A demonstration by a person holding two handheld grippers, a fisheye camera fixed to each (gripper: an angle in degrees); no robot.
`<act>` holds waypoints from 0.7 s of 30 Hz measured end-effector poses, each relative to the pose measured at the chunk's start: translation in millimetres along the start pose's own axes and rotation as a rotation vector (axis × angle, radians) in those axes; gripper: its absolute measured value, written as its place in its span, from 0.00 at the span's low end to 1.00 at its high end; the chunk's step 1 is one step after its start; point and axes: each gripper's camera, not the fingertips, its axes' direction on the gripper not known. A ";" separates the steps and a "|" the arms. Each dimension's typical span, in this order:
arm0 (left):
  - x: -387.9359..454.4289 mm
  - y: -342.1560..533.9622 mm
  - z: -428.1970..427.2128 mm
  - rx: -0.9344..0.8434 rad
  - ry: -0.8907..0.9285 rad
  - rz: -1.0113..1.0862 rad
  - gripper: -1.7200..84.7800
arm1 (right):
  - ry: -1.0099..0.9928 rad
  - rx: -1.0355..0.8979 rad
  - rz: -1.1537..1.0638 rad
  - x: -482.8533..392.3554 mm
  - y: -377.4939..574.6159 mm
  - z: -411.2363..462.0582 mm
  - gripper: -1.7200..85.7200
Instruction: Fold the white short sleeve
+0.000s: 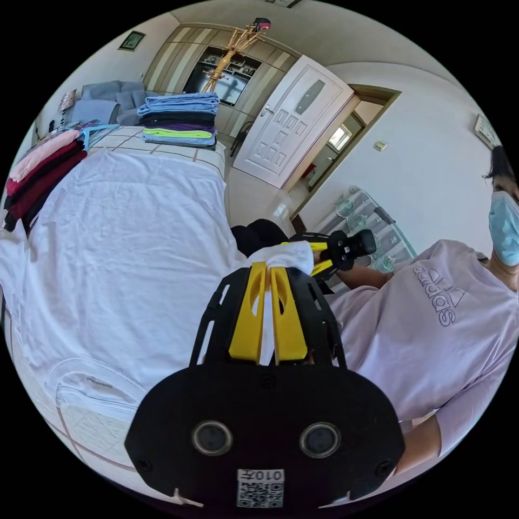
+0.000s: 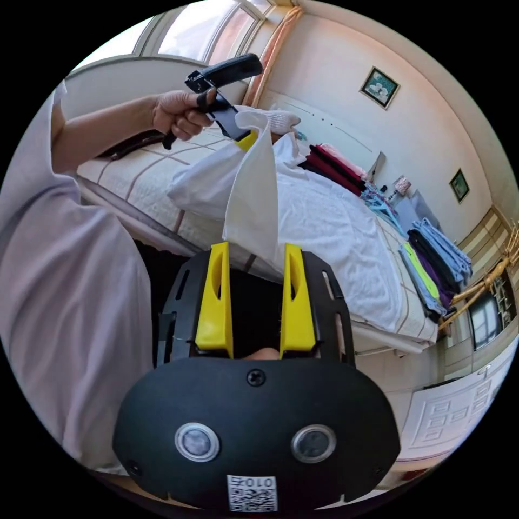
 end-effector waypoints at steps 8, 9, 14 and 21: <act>-16.6 10.4 5.6 0.017 0.025 -0.032 0.02 | 0.158 -0.035 -0.134 -27.5 -28.3 31.8 0.13; -17.2 11.3 8.2 0.006 0.025 -0.030 0.02 | 0.174 0.001 -0.129 -22.8 -32.0 27.1 0.10; -28.6 10.2 12.3 -0.092 0.011 -0.021 0.02 | -0.237 0.053 -0.023 61.6 -50.0 13.5 0.04; -114.2 -9.6 36.6 -0.216 0.080 -0.158 0.04 | -0.900 -0.280 0.239 223.4 -84.8 149.8 0.05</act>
